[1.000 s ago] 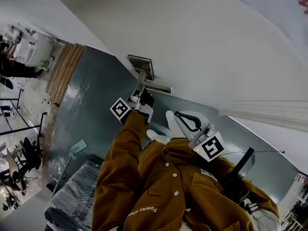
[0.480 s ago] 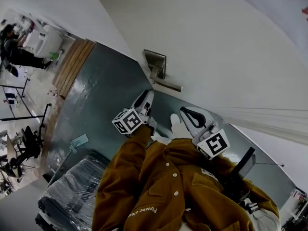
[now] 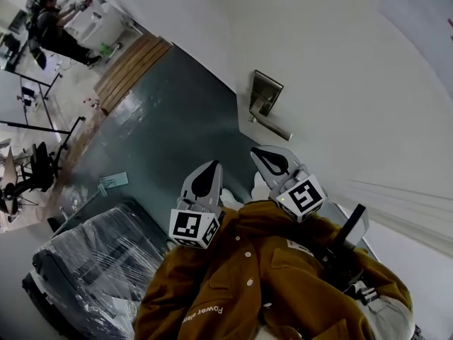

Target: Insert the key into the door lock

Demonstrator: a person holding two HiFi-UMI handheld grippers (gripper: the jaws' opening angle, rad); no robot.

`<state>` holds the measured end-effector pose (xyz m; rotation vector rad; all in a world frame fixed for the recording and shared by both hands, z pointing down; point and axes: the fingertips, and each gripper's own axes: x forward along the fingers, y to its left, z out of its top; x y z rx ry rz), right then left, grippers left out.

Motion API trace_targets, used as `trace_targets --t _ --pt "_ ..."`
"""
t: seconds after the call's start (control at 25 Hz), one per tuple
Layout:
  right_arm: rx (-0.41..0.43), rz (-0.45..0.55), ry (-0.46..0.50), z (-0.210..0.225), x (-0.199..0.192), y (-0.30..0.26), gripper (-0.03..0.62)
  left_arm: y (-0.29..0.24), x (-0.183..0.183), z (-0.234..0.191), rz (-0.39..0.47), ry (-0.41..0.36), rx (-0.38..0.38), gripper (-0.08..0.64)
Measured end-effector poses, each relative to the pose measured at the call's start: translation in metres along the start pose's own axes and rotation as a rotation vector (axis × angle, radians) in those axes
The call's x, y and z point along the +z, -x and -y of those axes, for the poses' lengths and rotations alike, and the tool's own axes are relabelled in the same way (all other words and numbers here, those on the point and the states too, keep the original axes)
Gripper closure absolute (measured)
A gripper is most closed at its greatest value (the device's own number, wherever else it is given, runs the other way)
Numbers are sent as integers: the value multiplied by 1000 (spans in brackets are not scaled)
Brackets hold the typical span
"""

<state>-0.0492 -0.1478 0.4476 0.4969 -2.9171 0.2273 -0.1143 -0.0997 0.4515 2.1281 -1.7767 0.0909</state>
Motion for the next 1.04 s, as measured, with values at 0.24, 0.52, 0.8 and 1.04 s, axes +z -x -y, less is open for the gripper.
trace_targets --t 0.24,0.52,0.8,1.04 --pt "113 -6 48 -25 15 -24 586 36 13 -3 41 50 125 560" --pt "163 -21 28 -36 16 -35 586 45 12 -11 55 75 173 560" --pt "158 -29 28 -37 14 -36 586 46 13 -14 64 77 167 560" --pt "143 -29 20 -37 13 -33 586 44 11 -13 69 90 147 560"
